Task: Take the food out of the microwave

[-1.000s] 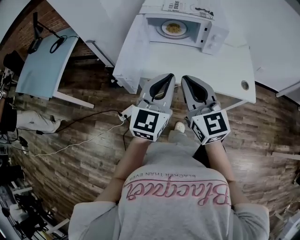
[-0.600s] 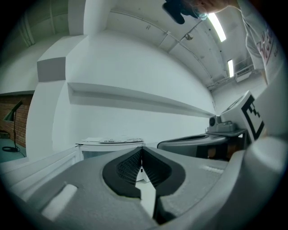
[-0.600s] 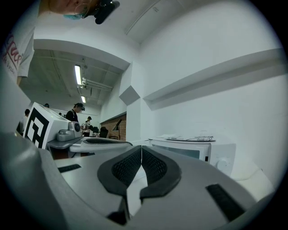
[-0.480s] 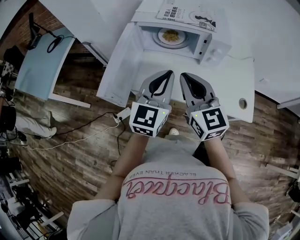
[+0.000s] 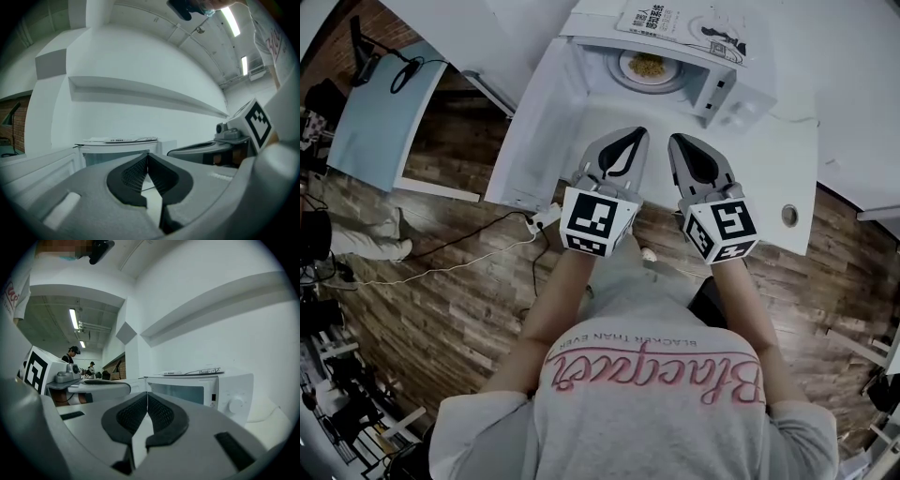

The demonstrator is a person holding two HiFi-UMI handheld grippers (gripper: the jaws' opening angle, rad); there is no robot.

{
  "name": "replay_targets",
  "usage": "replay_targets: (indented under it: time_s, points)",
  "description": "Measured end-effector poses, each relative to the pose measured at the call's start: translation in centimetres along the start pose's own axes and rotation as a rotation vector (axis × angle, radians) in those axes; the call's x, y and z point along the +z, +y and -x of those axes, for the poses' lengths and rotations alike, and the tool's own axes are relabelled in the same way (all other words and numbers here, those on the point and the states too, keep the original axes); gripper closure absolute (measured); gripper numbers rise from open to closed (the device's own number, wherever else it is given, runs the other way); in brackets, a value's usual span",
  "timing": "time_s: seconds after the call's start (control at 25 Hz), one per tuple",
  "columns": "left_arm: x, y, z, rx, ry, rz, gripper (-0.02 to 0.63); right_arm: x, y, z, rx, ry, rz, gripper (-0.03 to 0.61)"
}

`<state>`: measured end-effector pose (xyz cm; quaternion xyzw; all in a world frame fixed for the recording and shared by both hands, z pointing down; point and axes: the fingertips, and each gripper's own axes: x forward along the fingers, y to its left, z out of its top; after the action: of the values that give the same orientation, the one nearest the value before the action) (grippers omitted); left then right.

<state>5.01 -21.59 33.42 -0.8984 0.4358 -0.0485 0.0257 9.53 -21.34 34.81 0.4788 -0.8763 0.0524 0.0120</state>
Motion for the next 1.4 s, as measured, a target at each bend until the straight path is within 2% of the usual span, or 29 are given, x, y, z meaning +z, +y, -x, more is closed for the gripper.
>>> replay_targets:
  time_s: [0.24,0.56,0.6,0.68,0.84,1.16,1.4]
  points:
    - [-1.7,2.2,-3.2,-0.015,0.024,-0.004,0.606,-0.7,-2.6,-3.8,-0.048,0.009,0.002,0.566]
    - [-3.1,5.6,-6.2,-0.043,0.048,0.015,0.606,-4.1,-6.3,-10.3,-0.131,0.090,-0.080,0.563]
    - [-3.2,5.9,-6.5,-0.047,0.050,0.020,0.606,-4.7,-6.9,-11.1,-0.148,0.105,-0.085,0.552]
    - [-3.6,6.5,-7.2,-0.056,0.054,0.027,0.606,-5.9,-8.0,-12.7,-0.175,0.135,-0.099,0.478]
    - [-4.3,7.5,-8.2,-0.071,0.068,0.037,0.606,-8.4,-10.0,-15.4,-0.239,0.191,-0.118,0.457]
    - [-5.6,8.3,-9.5,-0.103,0.098,0.061,0.606,-12.5,-13.3,-19.3,-0.347,0.290,-0.149,0.366]
    - [-6.3,8.8,-10.5,-0.117,0.116,0.062,0.606,-14.0,-15.6,-21.5,-0.421,0.332,-0.125,0.353]
